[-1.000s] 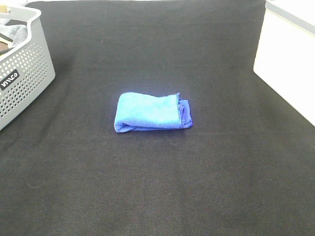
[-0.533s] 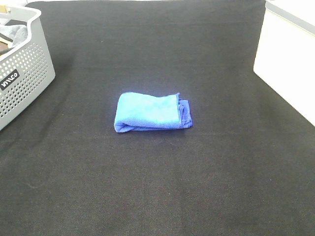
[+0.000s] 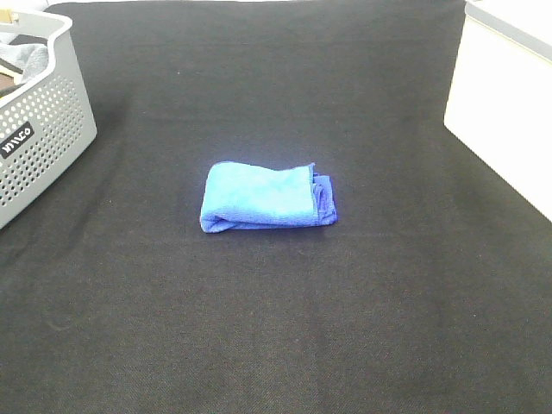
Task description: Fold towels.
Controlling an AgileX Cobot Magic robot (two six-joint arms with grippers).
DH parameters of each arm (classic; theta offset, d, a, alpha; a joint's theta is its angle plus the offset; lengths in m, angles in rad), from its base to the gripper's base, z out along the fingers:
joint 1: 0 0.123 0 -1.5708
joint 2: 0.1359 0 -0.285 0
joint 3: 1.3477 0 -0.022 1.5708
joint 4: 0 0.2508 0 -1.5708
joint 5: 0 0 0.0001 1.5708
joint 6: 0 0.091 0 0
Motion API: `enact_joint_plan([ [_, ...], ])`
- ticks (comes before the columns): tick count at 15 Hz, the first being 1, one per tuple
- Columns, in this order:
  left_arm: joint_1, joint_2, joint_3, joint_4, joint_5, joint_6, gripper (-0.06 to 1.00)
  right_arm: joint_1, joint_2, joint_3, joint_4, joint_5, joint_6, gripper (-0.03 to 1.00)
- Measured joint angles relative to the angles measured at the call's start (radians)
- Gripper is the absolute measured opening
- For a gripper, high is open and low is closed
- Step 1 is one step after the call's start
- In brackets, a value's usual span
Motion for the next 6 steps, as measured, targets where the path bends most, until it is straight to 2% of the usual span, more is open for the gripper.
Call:
enact_joint_plan([
  [6, 0.0, 0.0, 0.0, 0.0, 0.0, 0.0, 0.63, 0.0, 0.0, 0.0, 0.0, 0.0, 0.0, 0.78],
])
